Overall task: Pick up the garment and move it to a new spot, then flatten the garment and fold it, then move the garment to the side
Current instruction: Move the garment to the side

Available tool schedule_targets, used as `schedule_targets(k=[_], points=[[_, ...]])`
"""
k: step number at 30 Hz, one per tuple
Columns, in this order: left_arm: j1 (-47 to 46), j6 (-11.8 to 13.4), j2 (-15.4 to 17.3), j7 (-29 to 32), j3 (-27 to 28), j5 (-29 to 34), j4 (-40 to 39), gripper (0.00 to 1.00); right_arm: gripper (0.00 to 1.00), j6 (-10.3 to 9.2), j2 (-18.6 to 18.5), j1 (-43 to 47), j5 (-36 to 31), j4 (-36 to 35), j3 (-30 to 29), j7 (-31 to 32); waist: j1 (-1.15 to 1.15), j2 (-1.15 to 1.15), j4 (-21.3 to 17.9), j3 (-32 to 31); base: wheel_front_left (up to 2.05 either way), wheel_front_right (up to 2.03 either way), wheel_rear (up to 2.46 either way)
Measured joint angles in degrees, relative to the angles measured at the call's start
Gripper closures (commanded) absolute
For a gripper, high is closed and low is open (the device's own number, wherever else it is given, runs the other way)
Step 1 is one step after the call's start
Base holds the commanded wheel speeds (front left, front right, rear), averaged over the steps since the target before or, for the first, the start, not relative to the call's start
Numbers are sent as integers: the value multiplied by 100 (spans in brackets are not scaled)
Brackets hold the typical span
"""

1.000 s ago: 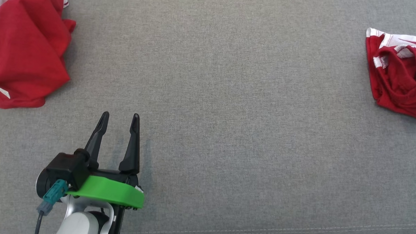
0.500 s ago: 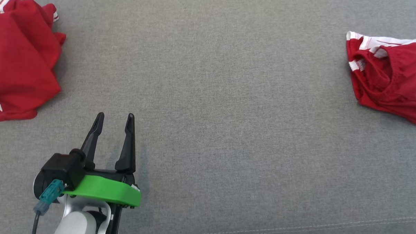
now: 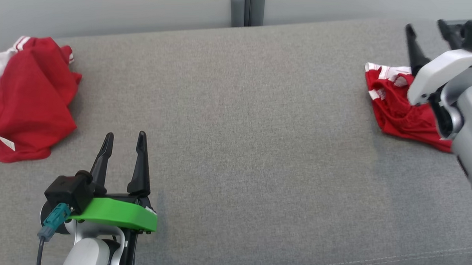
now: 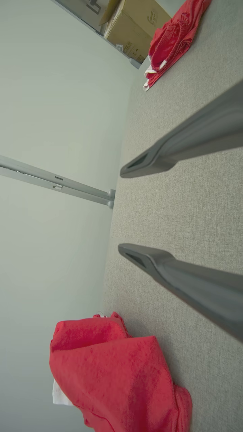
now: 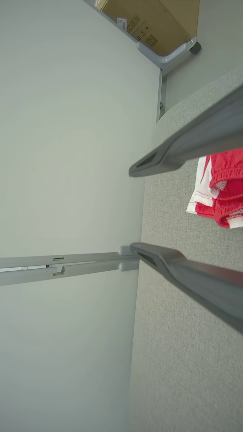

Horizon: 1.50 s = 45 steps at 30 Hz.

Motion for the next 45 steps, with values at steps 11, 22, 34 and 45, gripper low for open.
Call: schedule_targets(k=[11,22,34,45], points=[[317,0,-34,-52,115,-53,225,0,0,-401,458,1079,1,-1198,-502,2,0,0,53,-690,0,0,0],[755,1,-41,-102,335,-36,285,0,0,-667,777,2318,-388,-2304,-867,3,0,0,154,-1016,0,0,0],[1081,23,-121,-196,580,55,292,0,0,-694,942,3611,-910,-3197,-1329,3,0,0,115,-1089,0,0,0],[1216,23,-136,-204,517,154,305,0,0,-694,1105,4315,-1357,-3602,-1715,3,0,0,93,-1114,0,0,0]])
